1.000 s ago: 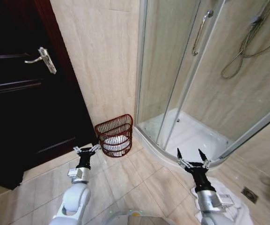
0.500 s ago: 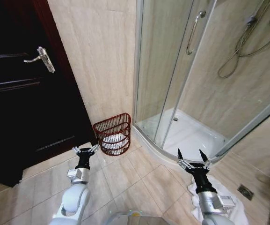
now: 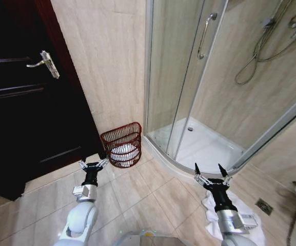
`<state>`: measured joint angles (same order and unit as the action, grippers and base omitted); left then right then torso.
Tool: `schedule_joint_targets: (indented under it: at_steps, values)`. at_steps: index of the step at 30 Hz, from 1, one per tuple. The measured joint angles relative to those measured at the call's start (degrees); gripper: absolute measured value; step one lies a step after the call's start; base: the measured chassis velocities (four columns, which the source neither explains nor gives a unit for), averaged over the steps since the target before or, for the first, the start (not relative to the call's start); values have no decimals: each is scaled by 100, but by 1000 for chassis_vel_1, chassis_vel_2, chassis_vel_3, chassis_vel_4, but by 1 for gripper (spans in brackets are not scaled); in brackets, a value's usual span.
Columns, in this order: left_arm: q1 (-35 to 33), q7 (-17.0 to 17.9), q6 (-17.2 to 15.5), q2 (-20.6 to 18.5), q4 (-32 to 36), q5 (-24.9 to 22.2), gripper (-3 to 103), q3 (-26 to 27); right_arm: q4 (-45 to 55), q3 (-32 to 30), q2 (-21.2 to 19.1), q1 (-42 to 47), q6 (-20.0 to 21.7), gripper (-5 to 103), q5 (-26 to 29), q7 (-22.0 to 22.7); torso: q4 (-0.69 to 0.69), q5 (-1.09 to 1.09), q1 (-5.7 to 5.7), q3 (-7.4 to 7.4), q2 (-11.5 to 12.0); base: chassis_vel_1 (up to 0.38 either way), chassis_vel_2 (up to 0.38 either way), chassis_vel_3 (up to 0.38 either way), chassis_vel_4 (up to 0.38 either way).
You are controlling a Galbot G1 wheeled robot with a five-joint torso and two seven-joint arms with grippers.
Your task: Discard the used towel into the hamper.
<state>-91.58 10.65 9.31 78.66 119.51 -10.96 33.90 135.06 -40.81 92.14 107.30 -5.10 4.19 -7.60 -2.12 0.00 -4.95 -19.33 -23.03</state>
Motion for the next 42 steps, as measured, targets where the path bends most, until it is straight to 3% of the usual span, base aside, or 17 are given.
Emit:
schedule_joint_targets:
  at_steps: [42]
  values:
    - [-179, 16, 59, 66, 67, 161, 100, -193, -96, -152, 0, 68, -166, 100, 207, -3, 0, 0, 0, 0, 0, -30, -96, 28, 95]
